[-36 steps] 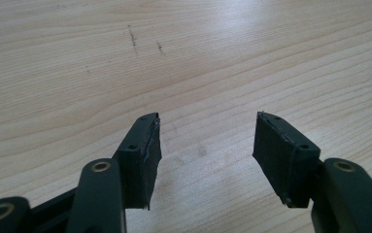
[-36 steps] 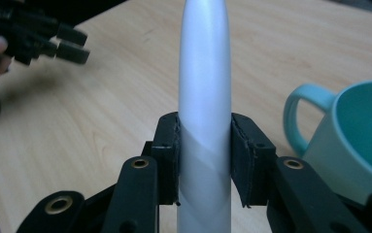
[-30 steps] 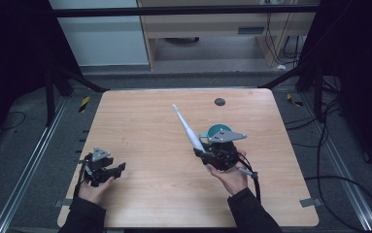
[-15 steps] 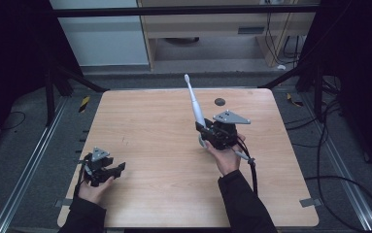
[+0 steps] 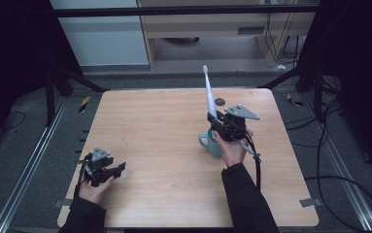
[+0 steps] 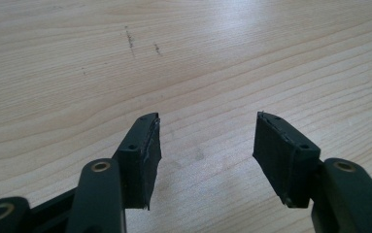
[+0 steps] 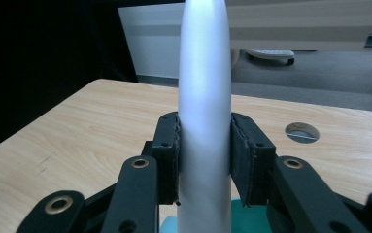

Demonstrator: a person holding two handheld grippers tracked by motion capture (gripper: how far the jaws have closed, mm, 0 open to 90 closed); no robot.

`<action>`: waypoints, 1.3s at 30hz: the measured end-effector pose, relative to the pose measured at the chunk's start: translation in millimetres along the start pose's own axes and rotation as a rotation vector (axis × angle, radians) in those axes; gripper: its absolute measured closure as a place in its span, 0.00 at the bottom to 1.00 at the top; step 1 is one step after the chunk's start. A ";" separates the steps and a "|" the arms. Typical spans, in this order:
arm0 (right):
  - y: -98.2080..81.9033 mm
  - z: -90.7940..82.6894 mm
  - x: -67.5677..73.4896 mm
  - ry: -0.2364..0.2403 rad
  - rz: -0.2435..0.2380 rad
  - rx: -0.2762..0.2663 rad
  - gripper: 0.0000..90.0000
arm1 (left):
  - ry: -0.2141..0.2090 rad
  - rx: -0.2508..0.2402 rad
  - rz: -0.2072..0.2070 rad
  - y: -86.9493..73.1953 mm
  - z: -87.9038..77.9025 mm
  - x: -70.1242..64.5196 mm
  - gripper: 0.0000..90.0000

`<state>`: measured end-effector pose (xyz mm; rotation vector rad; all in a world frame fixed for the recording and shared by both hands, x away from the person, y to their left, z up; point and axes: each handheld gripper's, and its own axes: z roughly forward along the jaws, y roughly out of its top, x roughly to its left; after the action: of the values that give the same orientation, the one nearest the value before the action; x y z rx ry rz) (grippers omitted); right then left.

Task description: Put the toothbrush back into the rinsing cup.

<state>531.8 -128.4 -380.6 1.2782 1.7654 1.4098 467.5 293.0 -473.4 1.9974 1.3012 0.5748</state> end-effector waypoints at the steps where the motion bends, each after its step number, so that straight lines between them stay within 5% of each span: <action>1: -0.2 1.3 -2.7 -0.011 0.005 -0.001 0.74 | 0.000 -0.001 0.000 0.1 0.0 0.0 0.47; 22: -21.5 16.5 -17.7 -0.079 -0.001 0.054 0.74 | 0.001 -0.002 0.001 0.5 -0.6 -0.6 0.47; 39: -35.2 26.0 -13.0 -0.099 -0.042 0.131 0.73 | 0.001 -0.004 -0.001 0.5 -1.2 -0.3 0.47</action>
<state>547.2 -129.1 -423.6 1.3459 1.8316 1.2035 466.8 293.0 -472.2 1.9927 1.3009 0.5780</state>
